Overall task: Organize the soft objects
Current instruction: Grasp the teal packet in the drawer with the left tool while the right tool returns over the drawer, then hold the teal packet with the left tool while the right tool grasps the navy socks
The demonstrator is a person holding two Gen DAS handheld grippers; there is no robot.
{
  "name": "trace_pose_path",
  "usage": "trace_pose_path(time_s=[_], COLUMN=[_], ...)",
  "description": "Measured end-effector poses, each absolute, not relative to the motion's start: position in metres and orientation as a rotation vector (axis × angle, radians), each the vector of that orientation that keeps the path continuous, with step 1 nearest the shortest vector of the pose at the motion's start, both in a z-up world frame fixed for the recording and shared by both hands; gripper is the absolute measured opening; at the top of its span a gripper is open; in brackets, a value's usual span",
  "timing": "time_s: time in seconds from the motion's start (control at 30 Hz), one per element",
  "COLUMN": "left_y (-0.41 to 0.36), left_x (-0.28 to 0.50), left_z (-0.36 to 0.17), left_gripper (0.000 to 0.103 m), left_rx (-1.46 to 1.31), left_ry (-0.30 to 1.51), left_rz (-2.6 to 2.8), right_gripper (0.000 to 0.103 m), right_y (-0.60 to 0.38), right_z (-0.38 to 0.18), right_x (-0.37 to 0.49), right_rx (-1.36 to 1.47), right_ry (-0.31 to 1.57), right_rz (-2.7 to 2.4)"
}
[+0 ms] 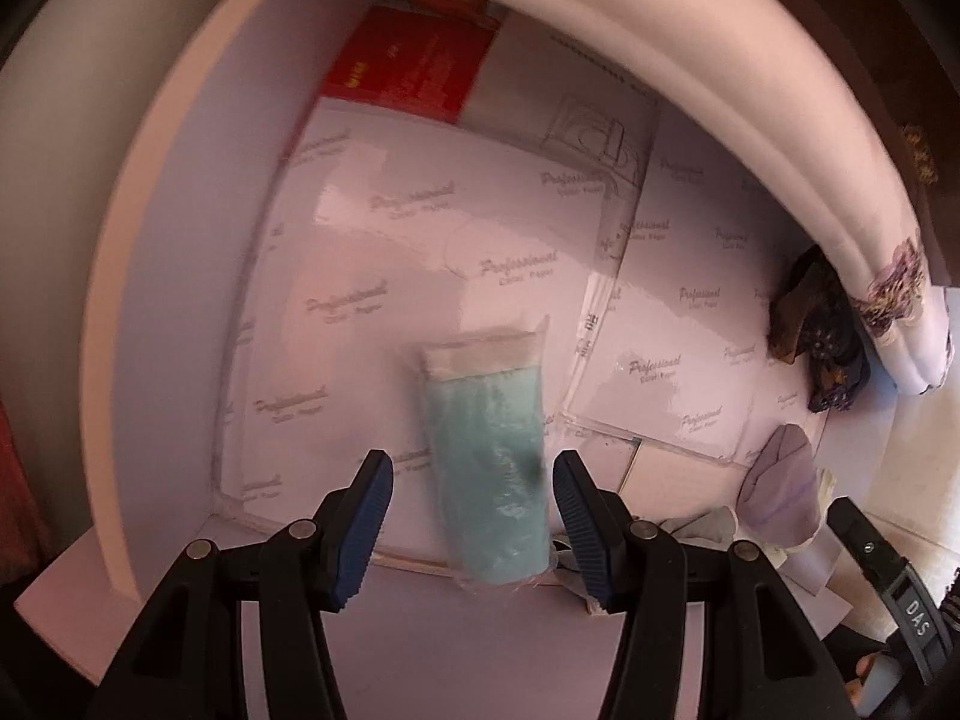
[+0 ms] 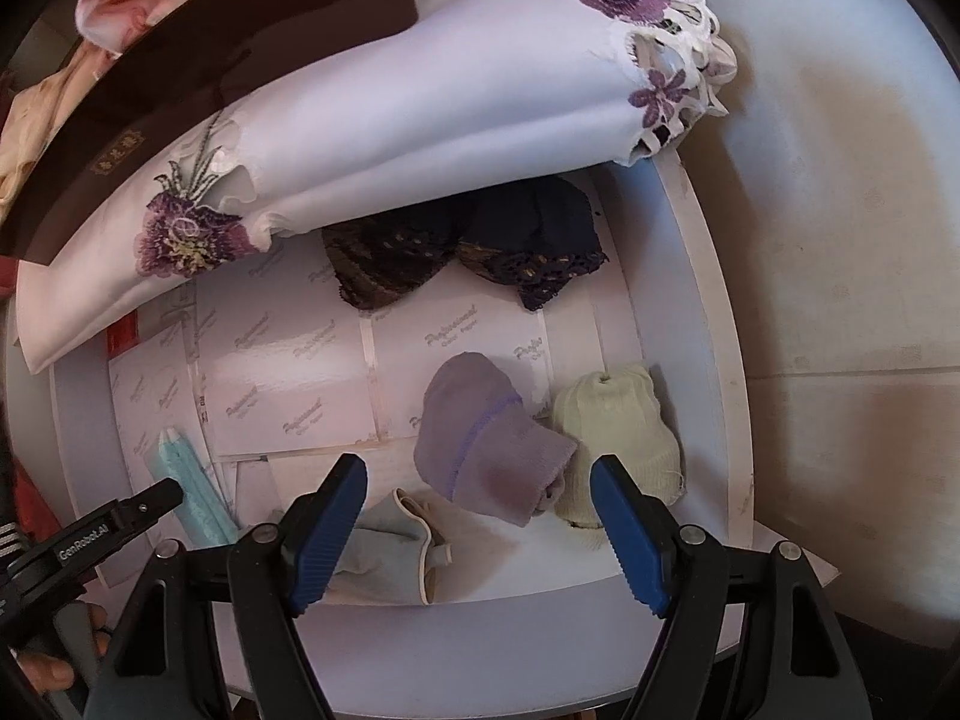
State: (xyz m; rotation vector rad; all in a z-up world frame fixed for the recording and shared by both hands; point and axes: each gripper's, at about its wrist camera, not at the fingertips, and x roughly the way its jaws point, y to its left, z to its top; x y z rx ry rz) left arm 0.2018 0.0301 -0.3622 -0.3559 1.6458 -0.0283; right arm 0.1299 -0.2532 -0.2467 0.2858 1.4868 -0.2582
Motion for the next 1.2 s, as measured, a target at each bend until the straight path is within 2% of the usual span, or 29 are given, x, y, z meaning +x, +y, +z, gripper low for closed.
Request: trace_pose_path(time_s=[0.37, 0.43, 0.47, 0.5, 0.67, 0.87, 1.0, 1.1, 1.2], left_y=[0.007, 0.004, 0.0, -0.004, -0.013, -0.018, -0.021, -0.021, -0.021], left_x=[0.212, 0.211, 0.212, 0.212, 0.214, 0.221, 0.218, 0.219, 0.219], left_z=[-0.381, -0.381, -0.379, -0.377, -0.37, -0.37, -0.37, -0.369, -0.371], left_gripper=[0.056, 0.051, 0.042, 0.038, 0.032, 0.032, 0.032, 0.032, 0.032], left_rx=[-0.287, -0.26, -0.242, -0.229, -0.182, -0.166, -0.154, -0.146, -0.141], left_ry=[1.669, 1.666, 1.657, 1.651, 1.605, 1.599, 1.608, 1.613, 1.612], left_rz=[-0.009, -0.019, -0.035, -0.039, -0.068, -0.046, -0.044, -0.047, -0.049], right_gripper=[0.078, 0.078, 0.078, 0.078, 0.077, 0.066, 0.051, 0.046, 0.046], right_y=[-0.279, -0.288, -0.291, -0.292, -0.28, -0.284, -0.289, -0.29, -0.291], right_z=[-0.233, -0.23, -0.229, -0.231, -0.236, -0.235, -0.228, -0.225, -0.226], right_x=[0.131, 0.132, 0.131, 0.131, 0.134, 0.131, 0.133, 0.137, 0.148], right_rx=[0.39, 0.425, 0.434, 0.434, 0.367, 0.364, 0.367, 0.339, 0.298], right_ry=[1.422, 1.393, 1.387, 1.394, 1.416, 1.386, 1.337, 1.322, 1.325], right_rz=[-0.324, -0.351, -0.363, -0.371, -0.349, -0.375, -0.396, -0.414, -0.421])
